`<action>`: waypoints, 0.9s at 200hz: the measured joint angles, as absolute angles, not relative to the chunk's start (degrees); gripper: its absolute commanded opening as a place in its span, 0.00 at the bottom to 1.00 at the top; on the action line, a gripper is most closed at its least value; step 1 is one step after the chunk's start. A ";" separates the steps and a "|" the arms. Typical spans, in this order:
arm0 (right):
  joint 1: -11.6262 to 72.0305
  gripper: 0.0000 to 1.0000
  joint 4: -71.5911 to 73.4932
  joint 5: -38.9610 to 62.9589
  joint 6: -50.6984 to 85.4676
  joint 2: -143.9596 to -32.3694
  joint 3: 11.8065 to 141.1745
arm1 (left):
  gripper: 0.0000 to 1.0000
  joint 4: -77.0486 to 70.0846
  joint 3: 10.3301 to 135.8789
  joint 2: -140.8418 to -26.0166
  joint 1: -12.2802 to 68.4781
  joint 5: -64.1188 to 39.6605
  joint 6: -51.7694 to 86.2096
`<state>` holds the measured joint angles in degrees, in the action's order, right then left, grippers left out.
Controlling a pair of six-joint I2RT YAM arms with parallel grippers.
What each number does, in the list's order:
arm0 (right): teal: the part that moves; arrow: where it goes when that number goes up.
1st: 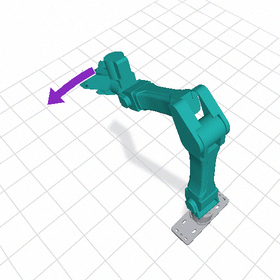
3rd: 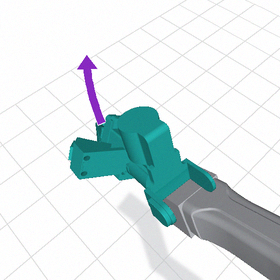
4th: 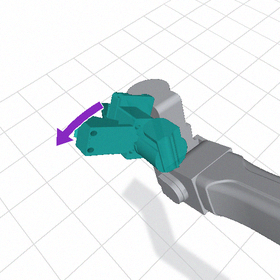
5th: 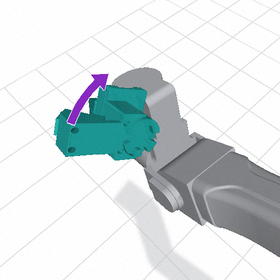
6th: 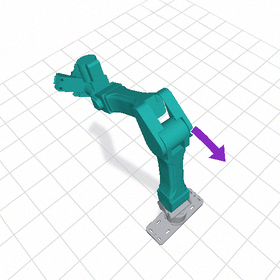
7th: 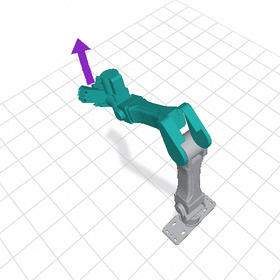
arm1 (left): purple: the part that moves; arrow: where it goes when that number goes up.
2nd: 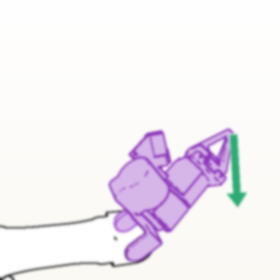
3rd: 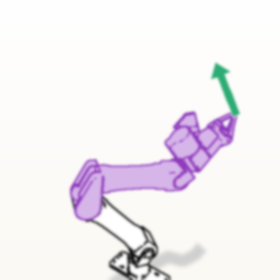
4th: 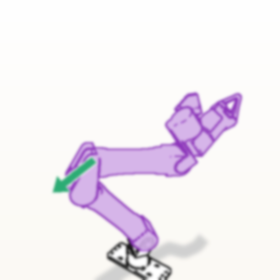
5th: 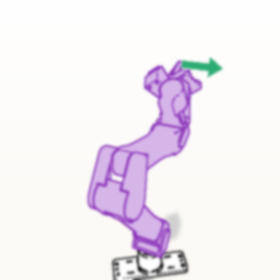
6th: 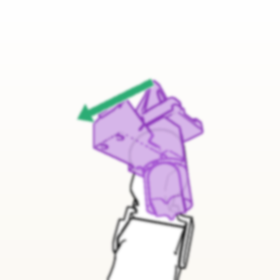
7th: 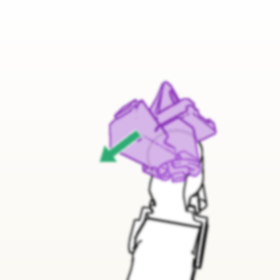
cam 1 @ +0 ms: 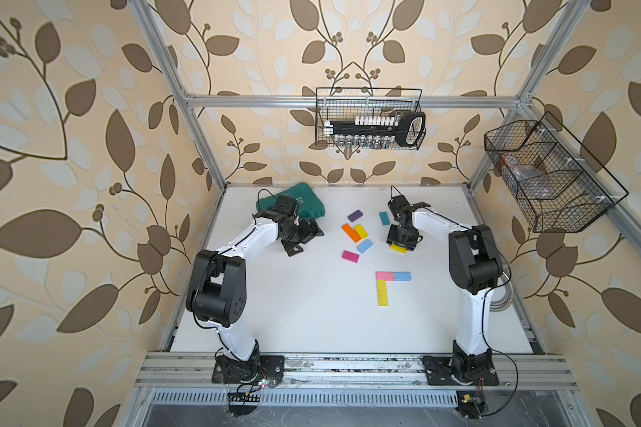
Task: Assemble the letter c with building blocks
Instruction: Pick up the building block from the center of the board, then assemble the building block at the center of the board.
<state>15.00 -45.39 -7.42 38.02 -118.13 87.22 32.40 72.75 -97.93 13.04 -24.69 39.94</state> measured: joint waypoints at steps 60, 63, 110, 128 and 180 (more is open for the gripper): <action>19.16 0.34 -41.78 -5.02 33.10 -91.85 72.55 | 0.99 33.08 70.85 -91.96 13.04 -24.64 39.27; 19.79 0.34 -41.80 -5.02 33.06 -90.37 71.66 | 0.99 33.19 70.63 -91.46 13.04 -24.67 39.29; 33.39 0.35 -44.18 -5.82 34.76 -71.24 55.31 | 0.99 34.04 64.93 -84.99 13.04 -24.64 39.35; 39.42 0.35 -45.82 -6.96 37.63 -67.48 50.85 | 0.99 34.59 62.52 -82.76 13.04 -24.56 39.42; 55.55 0.36 -47.62 -11.20 48.97 -68.93 46.22 | 0.99 35.42 58.83 -77.32 13.04 -24.34 40.58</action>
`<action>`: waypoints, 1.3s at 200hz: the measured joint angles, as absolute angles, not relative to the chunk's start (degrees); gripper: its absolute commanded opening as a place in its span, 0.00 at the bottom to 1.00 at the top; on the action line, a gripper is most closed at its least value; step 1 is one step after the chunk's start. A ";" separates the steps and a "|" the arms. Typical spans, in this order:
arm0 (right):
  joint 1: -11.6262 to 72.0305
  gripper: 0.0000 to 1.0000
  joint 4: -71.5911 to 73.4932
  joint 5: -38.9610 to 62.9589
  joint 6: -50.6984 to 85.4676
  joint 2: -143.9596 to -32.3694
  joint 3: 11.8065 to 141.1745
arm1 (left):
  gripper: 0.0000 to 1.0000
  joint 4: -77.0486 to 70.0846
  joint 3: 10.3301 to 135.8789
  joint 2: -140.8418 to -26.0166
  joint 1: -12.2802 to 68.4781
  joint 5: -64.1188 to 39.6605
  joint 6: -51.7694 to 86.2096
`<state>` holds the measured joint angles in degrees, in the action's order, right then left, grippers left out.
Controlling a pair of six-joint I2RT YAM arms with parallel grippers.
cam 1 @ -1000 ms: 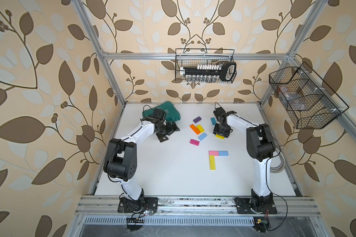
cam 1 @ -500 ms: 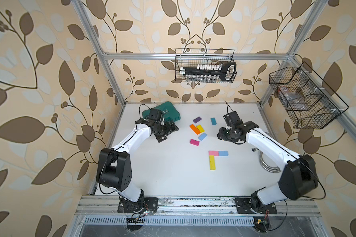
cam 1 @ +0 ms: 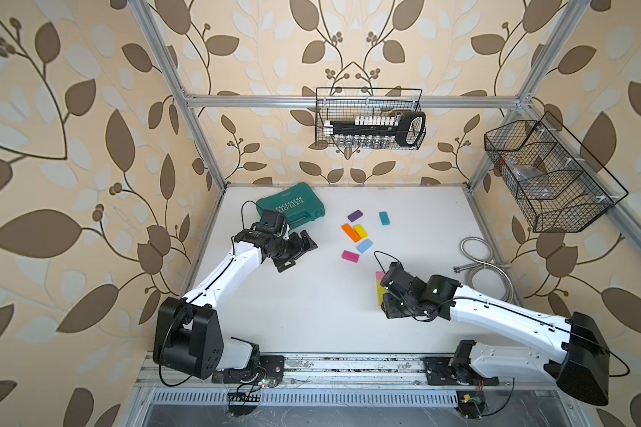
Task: Assemble the letter c with building blocks
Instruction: Assemble the building block at the center of the board.
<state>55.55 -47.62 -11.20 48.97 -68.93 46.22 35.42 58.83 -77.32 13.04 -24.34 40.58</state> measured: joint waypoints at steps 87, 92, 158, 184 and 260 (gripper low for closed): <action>58.76 0.40 -42.96 -12.86 57.14 -79.75 42.54 | 0.99 35.77 56.97 -75.37 13.04 -23.77 41.15; 58.76 0.41 -42.52 -12.84 57.32 -80.42 42.54 | 0.99 35.77 56.86 -75.37 13.04 -23.77 41.23; 58.76 0.44 -40.32 -13.13 58.33 -84.42 42.54 | 0.99 35.55 56.55 -75.37 13.04 -23.79 41.52; 58.57 0.47 -39.83 -13.23 58.52 -84.73 42.57 | 0.99 35.07 56.55 -75.37 13.04 -23.79 41.74; 55.18 0.48 -38.44 -13.50 58.19 -84.88 42.59 | 0.99 34.48 56.55 -75.44 13.04 -23.77 42.13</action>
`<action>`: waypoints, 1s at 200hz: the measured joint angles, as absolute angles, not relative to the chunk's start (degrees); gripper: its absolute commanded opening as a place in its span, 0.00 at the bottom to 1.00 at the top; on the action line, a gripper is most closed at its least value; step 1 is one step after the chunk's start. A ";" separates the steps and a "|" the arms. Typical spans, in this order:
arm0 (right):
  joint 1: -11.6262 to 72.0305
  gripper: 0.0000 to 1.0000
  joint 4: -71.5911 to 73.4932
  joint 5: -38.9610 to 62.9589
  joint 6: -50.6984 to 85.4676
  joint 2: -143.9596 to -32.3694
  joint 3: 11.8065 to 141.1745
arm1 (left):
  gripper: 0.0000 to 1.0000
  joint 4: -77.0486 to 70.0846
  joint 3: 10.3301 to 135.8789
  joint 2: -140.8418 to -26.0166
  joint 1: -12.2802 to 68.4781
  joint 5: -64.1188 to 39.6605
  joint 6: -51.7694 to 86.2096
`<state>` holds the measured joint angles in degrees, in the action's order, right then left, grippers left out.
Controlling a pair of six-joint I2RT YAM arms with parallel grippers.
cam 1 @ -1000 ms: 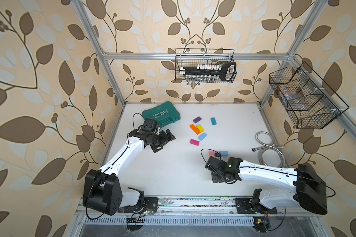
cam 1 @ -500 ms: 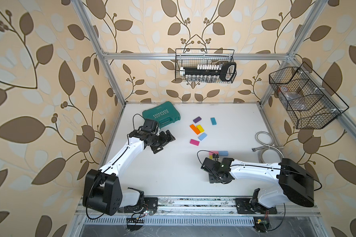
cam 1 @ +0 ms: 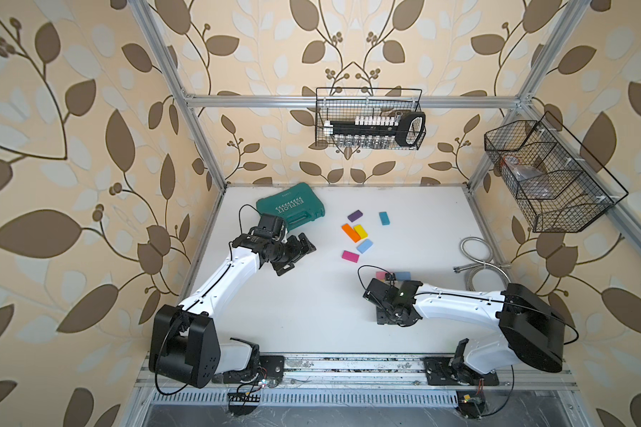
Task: Assemble the letter c with building blocks
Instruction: Assemble the building block at the center of the board.
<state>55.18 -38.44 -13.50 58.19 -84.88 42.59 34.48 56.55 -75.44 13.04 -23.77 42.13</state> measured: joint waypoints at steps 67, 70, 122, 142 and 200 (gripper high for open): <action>54.54 0.50 -37.98 -13.56 57.95 -84.88 42.37 | 0.99 34.46 56.55 -75.46 13.04 -23.79 42.22; 54.52 0.50 -37.95 -13.56 57.95 -84.84 42.35 | 0.99 34.46 56.55 -75.46 13.04 -23.77 42.22; 54.17 0.55 -37.74 -13.74 57.98 -84.82 42.28 | 0.99 34.44 56.55 -75.46 13.04 -23.77 42.30; 53.95 0.61 -37.67 -13.76 57.95 -84.82 42.28 | 0.99 34.41 56.55 -75.46 13.04 -23.79 42.33; 53.49 0.83 -37.56 -13.72 57.52 -83.07 41.08 | 0.99 34.28 56.36 -75.46 13.04 -23.79 42.33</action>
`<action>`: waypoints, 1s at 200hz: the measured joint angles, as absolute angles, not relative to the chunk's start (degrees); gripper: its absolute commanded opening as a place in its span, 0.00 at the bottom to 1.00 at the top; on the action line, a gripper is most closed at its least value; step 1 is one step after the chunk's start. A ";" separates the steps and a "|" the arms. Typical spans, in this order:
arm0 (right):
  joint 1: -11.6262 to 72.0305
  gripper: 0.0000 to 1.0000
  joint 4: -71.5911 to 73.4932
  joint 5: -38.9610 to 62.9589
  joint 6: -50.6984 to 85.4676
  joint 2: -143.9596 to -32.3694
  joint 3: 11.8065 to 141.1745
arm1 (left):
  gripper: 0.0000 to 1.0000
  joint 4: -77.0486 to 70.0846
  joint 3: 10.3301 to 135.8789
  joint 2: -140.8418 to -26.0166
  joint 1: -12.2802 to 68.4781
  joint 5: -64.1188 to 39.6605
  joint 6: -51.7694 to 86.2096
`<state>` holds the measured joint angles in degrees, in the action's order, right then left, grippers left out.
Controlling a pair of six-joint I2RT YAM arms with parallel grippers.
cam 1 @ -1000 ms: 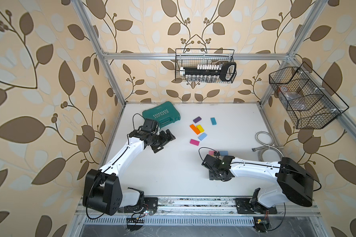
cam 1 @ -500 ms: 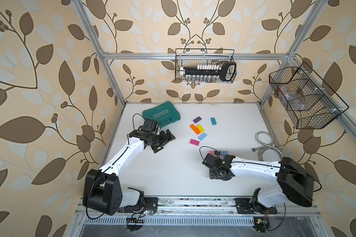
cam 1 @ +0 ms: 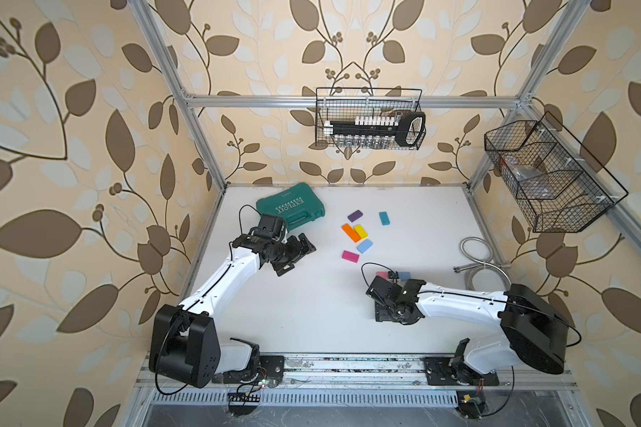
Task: Assemble the letter c with building blocks
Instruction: Assemble the building block at the center of the board.
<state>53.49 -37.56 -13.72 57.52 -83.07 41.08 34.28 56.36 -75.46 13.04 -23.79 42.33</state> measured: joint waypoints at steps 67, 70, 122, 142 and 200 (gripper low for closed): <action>57.12 0.85 -41.85 -13.56 57.63 -70.83 40.99 | 0.99 34.37 56.36 -75.48 13.04 -23.81 42.30; 57.60 0.85 -41.98 -13.50 57.67 -70.70 41.06 | 0.99 34.37 56.36 -75.48 13.04 -23.81 42.30; 63.55 0.86 -41.04 -12.60 59.42 -74.61 41.34 | 0.99 34.39 56.36 -75.46 13.04 -23.81 42.37; 64.10 0.86 -39.92 -12.08 59.99 -76.12 41.34 | 0.99 34.44 56.36 -75.46 13.04 -23.79 42.37; 64.12 0.86 -36.86 -10.50 60.01 -79.00 41.34 | 0.99 34.46 56.36 -75.46 13.06 -23.79 42.57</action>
<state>64.12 -36.86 -10.50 60.01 -79.00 41.34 34.46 56.36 -75.46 13.06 -23.79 42.57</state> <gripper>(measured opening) 0.860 0.989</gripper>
